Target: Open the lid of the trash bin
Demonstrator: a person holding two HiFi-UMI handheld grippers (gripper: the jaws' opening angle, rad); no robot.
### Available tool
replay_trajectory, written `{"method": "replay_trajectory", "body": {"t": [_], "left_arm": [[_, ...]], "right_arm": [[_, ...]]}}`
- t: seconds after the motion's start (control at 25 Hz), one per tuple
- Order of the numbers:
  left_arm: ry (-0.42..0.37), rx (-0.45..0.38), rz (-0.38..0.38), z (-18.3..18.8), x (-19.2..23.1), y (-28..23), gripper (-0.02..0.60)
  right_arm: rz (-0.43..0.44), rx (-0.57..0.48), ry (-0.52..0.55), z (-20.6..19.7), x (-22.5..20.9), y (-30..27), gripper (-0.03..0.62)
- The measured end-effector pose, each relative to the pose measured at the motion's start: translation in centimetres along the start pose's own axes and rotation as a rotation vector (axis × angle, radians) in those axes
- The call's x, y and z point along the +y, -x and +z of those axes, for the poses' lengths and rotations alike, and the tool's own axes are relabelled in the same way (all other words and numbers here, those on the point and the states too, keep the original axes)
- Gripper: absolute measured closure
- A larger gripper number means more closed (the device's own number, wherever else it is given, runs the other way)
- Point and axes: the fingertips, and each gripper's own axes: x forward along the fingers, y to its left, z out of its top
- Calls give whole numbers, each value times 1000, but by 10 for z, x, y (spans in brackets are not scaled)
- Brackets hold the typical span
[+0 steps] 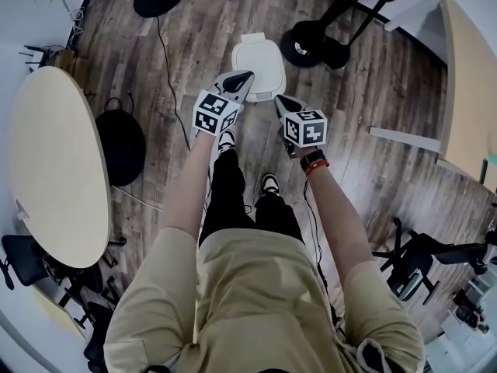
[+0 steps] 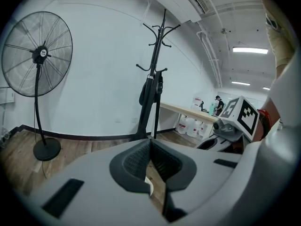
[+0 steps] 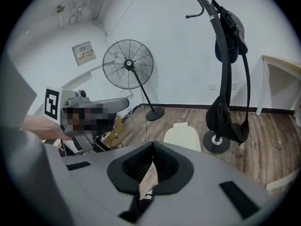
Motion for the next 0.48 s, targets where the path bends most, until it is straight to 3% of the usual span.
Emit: {"method": "replay_trajectory", "body": {"t": [0.48], "left_arm": [[-26,43,-97,-58,10,-41,557]], "right_arm": [[6,134,16,-66,-21,-72,586]]}}
